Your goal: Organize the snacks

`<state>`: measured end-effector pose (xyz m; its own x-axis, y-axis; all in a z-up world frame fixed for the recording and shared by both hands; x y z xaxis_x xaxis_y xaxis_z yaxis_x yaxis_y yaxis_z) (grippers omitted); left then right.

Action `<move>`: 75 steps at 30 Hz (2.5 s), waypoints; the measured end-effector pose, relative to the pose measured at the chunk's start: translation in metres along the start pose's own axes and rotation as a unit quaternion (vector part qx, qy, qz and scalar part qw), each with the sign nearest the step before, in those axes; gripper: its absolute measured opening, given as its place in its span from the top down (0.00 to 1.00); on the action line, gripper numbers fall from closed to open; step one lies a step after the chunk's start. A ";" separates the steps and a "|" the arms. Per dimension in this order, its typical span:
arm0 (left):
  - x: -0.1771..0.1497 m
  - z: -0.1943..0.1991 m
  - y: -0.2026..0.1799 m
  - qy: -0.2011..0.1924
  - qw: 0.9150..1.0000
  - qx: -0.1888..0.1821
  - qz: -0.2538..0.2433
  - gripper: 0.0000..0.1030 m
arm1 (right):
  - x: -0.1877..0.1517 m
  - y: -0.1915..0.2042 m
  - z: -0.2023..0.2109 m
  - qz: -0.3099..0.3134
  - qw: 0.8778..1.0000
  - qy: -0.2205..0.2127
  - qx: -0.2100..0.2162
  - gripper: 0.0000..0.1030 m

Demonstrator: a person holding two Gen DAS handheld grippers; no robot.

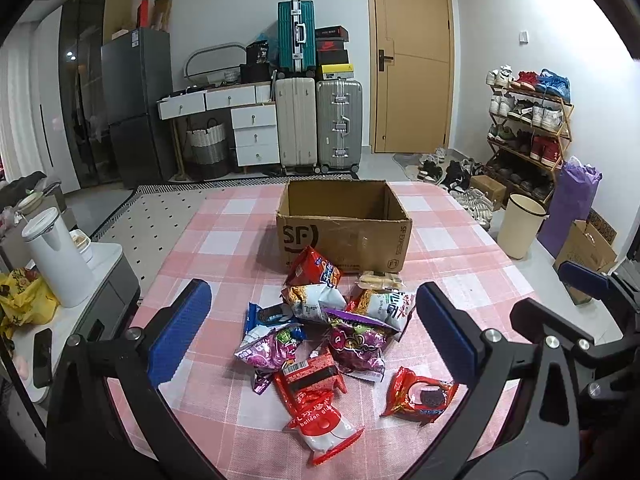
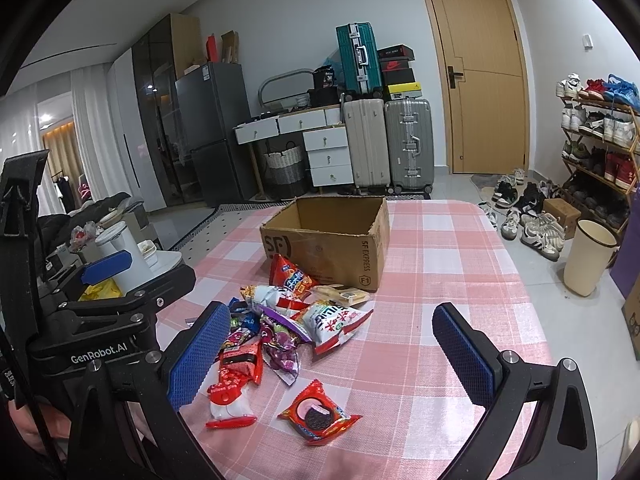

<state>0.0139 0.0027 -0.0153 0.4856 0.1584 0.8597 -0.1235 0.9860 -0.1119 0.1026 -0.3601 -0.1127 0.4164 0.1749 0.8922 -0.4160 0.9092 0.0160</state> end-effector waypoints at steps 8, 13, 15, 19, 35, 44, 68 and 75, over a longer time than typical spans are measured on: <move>0.001 0.003 -0.001 -0.001 1.000 0.002 -0.003 0.01 | 0.001 0.001 0.000 0.001 1.000 0.000 0.001 0.00; 0.001 0.006 -0.002 -0.003 1.000 0.002 -0.005 0.01 | 0.001 0.001 0.000 0.000 1.000 0.000 0.001 0.00; 0.001 0.007 -0.002 -0.003 1.000 0.002 -0.003 0.01 | 0.001 0.001 0.000 0.000 1.000 0.000 0.001 0.00; 0.001 0.007 -0.004 -0.005 1.000 0.006 -0.006 0.01 | 0.000 0.002 0.000 0.000 1.000 0.000 0.001 0.00; -0.002 0.004 0.002 0.000 1.000 -0.003 0.003 0.01 | -0.014 -0.002 -0.012 0.000 1.000 0.020 0.012 0.00; 0.003 -0.003 0.023 -0.008 1.000 -0.002 0.019 0.01 | -0.044 0.000 -0.040 0.010 0.997 0.065 0.037 0.00; -0.004 -0.034 0.072 0.013 0.998 -0.008 0.066 0.01 | -0.114 0.022 -0.116 0.053 0.978 0.177 0.094 0.00; -0.008 -0.042 0.081 0.017 0.997 -0.004 0.074 0.01 | -0.118 0.026 -0.127 0.071 0.975 0.192 0.091 0.03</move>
<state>0.0364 0.0830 -0.0516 0.4914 0.3046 0.8159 -0.1890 0.9518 -0.2415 0.1448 -0.3088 -0.2752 0.6015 0.4549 0.6568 -0.6135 0.7895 0.0150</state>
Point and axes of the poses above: each gripper's, at about its wrist camera, not at the fingertips, and z roughly against the way its jaws point, y to its left, x to its top, the point moved 3 cm from there along -z, roughly the way its jaws point, and after that the axes turned 9 degrees about z, right-handed, at the moved point
